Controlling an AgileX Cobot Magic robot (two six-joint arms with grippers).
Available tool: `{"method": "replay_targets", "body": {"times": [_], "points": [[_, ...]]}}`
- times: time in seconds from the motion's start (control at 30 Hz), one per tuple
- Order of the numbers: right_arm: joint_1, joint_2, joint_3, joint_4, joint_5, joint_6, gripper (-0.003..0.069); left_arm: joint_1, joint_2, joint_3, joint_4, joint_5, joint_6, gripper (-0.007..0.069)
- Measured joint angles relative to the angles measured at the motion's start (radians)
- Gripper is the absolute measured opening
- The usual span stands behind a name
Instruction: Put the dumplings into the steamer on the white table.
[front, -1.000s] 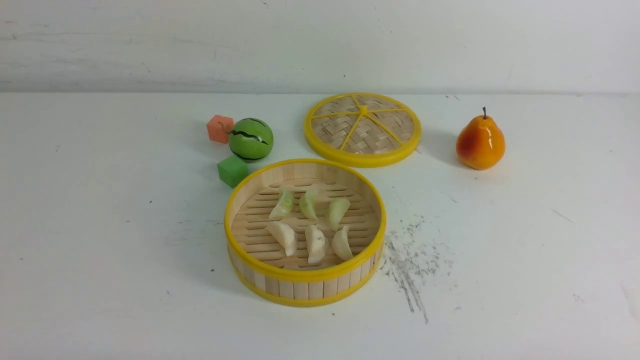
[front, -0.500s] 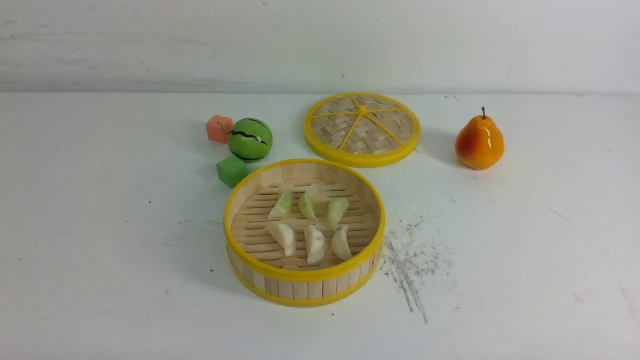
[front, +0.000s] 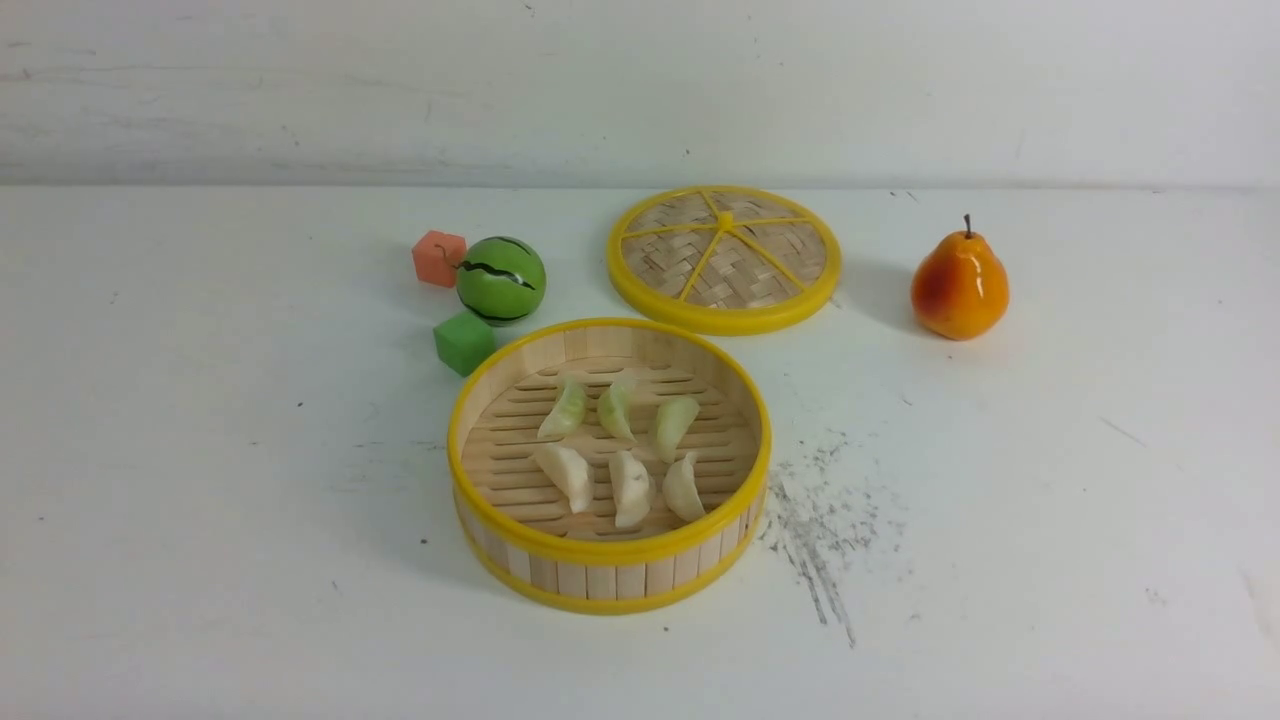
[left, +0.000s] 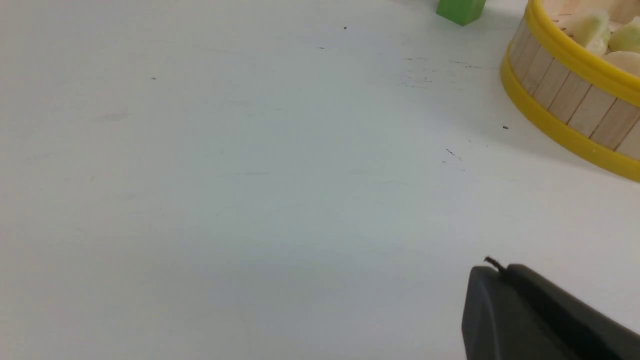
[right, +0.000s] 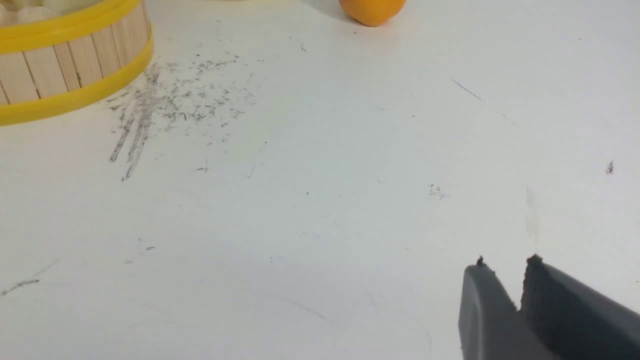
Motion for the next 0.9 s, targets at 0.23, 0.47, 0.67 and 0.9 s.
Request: {"method": "replay_targets", "body": {"times": [0.23,0.47,0.67,0.9], "points": [[0.0,0.0,0.0,0.0,0.0,0.0,0.0129,0.0,0.0,0.0,0.0,0.0,0.0,-0.0007],[0.0,0.0,0.0,0.0,0.0,0.0,0.0137,0.0,0.0,0.0,0.0,0.0,0.0,-0.0003],[0.0,0.0,0.0,0.0,0.0,0.0,0.0146,0.0,0.0,0.0,0.0,0.0,0.0,0.0004],[0.0,0.0,0.0,0.0,0.0,0.0,0.0149,0.0,0.0,0.0,0.0,0.0,0.0,0.0009]]}}
